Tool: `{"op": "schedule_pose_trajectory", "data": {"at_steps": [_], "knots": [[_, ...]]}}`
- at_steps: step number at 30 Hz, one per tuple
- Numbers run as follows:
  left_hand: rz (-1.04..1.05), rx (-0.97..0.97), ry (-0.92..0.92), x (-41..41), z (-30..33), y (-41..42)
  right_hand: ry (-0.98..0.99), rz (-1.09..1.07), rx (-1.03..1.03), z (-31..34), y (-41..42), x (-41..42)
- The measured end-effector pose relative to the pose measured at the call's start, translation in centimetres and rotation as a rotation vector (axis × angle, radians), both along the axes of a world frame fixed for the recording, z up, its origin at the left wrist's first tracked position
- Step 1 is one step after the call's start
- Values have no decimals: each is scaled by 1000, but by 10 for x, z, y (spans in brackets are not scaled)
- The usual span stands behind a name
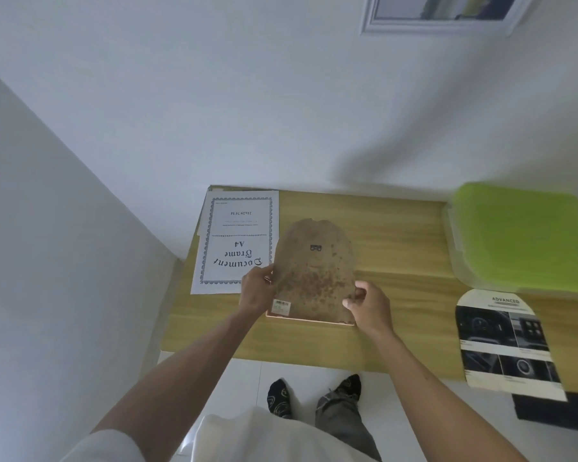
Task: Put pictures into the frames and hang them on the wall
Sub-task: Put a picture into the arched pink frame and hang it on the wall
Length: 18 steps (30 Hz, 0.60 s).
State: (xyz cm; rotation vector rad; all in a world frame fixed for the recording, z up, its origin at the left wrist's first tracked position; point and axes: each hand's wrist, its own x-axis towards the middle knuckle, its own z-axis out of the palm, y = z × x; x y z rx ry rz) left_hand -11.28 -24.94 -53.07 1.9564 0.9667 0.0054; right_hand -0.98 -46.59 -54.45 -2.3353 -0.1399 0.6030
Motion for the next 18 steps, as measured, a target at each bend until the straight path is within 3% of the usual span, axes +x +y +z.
{"op": "schedule_pose_trajectory", "data": {"at_steps": [9,13,18], "knots": [[-27,97,138,2,-14,3,-39,38,-116,-3,3,-10],[-28,121,114,2,-14,2,-91,169,-263,0,7,-10],[-400,376,251,18,-2,4,-186,476,-522,17,21,8]]}}
